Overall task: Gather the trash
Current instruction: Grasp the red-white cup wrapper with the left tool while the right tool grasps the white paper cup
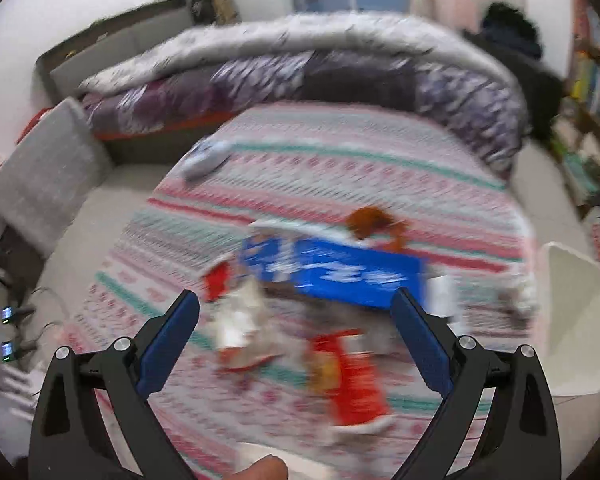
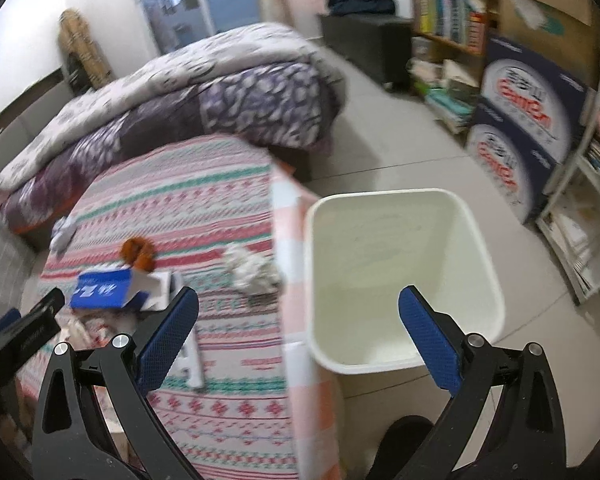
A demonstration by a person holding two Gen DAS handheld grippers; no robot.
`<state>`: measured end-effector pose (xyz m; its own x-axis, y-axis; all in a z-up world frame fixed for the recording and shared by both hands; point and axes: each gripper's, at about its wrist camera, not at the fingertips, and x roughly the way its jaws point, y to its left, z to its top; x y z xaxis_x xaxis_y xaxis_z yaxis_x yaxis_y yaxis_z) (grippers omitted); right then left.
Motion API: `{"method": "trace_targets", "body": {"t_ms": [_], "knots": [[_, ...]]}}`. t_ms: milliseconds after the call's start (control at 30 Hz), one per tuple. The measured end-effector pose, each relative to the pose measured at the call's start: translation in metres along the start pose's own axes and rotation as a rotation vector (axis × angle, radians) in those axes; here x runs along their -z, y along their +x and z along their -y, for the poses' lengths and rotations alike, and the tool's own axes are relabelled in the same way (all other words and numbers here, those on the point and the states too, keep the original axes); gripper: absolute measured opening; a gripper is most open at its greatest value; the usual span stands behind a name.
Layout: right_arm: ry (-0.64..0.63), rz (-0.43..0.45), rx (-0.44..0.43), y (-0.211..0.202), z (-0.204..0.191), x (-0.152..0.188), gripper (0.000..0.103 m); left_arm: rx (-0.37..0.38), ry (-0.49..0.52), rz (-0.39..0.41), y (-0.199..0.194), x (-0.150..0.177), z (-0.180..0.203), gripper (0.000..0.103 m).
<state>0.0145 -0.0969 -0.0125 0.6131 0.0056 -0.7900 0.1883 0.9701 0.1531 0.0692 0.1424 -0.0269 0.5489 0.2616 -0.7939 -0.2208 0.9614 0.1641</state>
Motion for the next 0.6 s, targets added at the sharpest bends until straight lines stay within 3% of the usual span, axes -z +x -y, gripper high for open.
{"method": "trace_targets", "body": {"t_ms": [133, 267, 433, 500, 567, 600], "knots": [[-0.023, -0.079, -0.078, 0.009, -0.023, 0.013, 0.096, -0.003, -0.044, -0.169, 0.042, -0.006, -0.041, 0.094], [-0.043, -0.197, -0.184, 0.023, -0.047, 0.036, 0.096, 0.074, -0.118, -0.321, 0.081, -0.005, -0.068, 0.094], [-0.074, -0.321, -0.302, 0.032, -0.085, 0.073, 0.096, 0.211, -0.215, -0.441, 0.119, 0.004, -0.087, 0.093], [-0.085, -0.366, -0.341, 0.039, -0.105, 0.088, 0.096, 0.245, -0.243, -0.463, 0.126, 0.009, -0.091, 0.087], [-0.086, -0.411, -0.361, 0.047, -0.12, 0.101, 0.096, 0.265, -0.254, -0.48, 0.132, 0.012, -0.097, 0.065], [-0.085, -0.44, -0.365, 0.051, -0.128, 0.109, 0.096, 0.285, -0.265, -0.493, 0.134, 0.014, -0.101, 0.065]]}}
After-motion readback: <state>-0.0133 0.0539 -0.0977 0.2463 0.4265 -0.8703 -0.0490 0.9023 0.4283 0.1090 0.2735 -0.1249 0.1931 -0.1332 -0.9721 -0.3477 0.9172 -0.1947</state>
